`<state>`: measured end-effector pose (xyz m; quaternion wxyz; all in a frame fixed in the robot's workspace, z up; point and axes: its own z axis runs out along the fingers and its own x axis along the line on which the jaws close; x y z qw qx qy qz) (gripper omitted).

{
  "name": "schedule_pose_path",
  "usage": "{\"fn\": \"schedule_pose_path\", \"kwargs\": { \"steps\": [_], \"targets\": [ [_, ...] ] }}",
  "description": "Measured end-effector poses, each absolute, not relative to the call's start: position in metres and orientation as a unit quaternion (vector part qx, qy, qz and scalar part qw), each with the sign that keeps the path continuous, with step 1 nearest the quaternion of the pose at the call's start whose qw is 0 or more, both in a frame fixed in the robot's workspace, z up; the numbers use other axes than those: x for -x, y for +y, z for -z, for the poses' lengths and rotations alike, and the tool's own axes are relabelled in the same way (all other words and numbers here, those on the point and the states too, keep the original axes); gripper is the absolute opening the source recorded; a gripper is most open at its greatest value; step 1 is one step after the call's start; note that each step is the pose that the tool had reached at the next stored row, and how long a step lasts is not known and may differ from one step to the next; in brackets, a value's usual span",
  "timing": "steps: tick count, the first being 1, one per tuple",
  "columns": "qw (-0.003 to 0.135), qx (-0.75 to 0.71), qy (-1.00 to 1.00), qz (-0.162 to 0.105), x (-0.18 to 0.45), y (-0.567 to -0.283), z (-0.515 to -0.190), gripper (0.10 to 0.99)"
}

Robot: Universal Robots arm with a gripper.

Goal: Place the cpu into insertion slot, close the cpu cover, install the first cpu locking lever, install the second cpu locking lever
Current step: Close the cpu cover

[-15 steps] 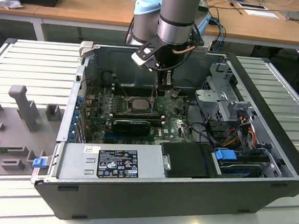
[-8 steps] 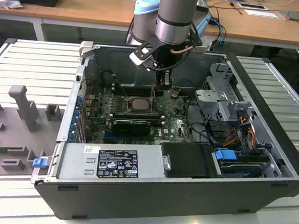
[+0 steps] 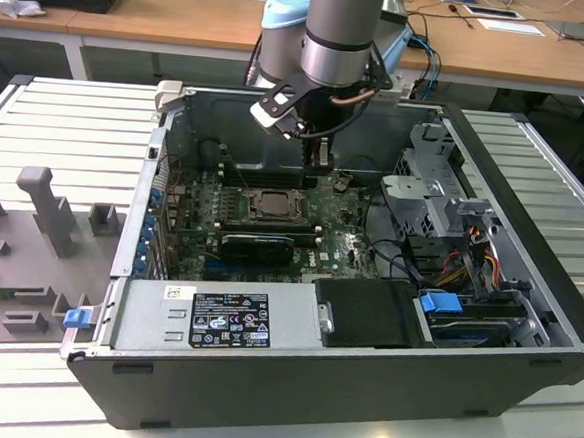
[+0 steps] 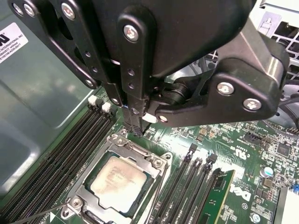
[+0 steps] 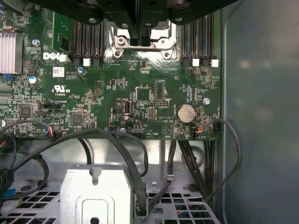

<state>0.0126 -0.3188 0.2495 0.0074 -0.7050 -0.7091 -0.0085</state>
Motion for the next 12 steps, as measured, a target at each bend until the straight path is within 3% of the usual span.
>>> {"fn": "schedule_pose_path", "kwargs": {
  "steps": [12],
  "targets": [
    [0.007,0.700,-0.714,0.008,-0.006,-0.319,-0.237,0.106]
  ]
}}
